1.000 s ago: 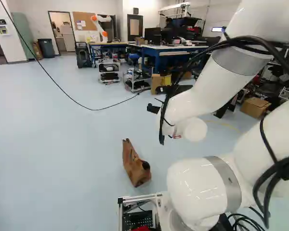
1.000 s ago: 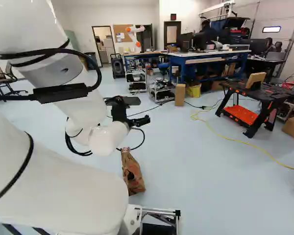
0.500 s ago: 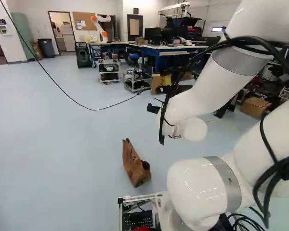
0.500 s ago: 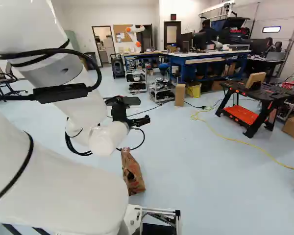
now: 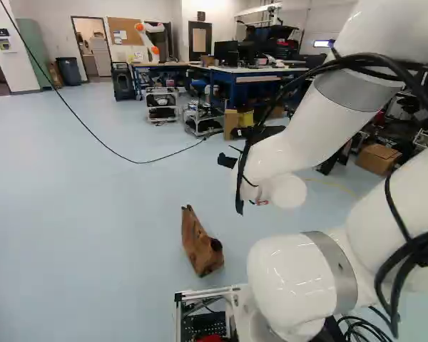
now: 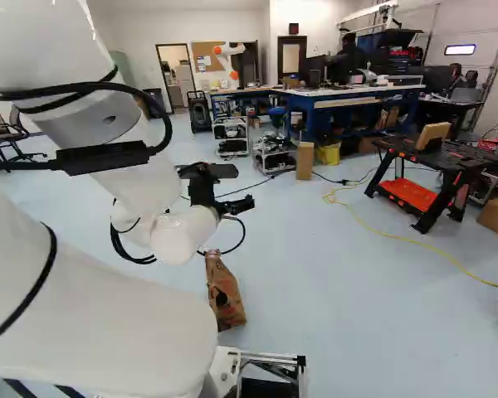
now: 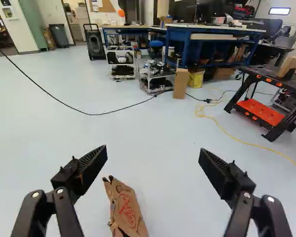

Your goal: Pick up the grocery bag from the ground

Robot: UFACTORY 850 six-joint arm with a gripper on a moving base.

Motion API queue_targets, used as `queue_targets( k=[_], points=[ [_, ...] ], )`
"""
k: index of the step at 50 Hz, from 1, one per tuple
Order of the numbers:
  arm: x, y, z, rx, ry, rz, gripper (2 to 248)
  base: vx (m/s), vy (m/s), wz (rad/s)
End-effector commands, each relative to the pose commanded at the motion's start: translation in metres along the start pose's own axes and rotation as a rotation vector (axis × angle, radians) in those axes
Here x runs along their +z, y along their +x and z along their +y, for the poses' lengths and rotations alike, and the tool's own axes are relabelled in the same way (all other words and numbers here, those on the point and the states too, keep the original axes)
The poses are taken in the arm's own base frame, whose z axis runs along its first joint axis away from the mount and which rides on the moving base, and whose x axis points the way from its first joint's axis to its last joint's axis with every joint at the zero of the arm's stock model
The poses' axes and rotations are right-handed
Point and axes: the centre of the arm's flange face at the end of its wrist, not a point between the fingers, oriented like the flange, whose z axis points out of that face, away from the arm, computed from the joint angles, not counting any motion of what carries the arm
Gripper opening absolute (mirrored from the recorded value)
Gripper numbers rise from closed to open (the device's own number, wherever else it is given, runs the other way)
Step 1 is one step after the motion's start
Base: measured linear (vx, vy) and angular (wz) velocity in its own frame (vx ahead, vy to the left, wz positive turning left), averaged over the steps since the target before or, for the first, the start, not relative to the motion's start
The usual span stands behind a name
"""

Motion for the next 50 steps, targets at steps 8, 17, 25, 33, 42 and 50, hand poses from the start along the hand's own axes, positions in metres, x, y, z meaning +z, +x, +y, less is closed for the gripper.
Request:
queue_targets(
  k=[8, 17, 25, 33, 42, 50],
  points=[
    [0.005, 0.002, -0.004, -0.004, 0.012, -0.008, 247, 0.0, 0.0, 0.0],
    [0.016, 0.005, -0.01, -0.012, 0.034, -0.038, 247, 0.0, 0.0, 0.0],
    [0.028, 0.009, -0.018, -0.022, 0.056, -0.072, 247, 0.0, 0.0, 0.0],
    [0.04, 0.011, -0.026, -0.032, 0.078, -0.108, 247, 0.0, 0.0, 0.0],
    [0.053, 0.012, -0.036, -0.044, 0.101, -0.16, 247, 0.0, 0.0, 0.0],
    [0.063, 0.012, -0.044, -0.055, 0.117, -0.216, 247, 0.0, 0.0, 0.0]
  ],
)
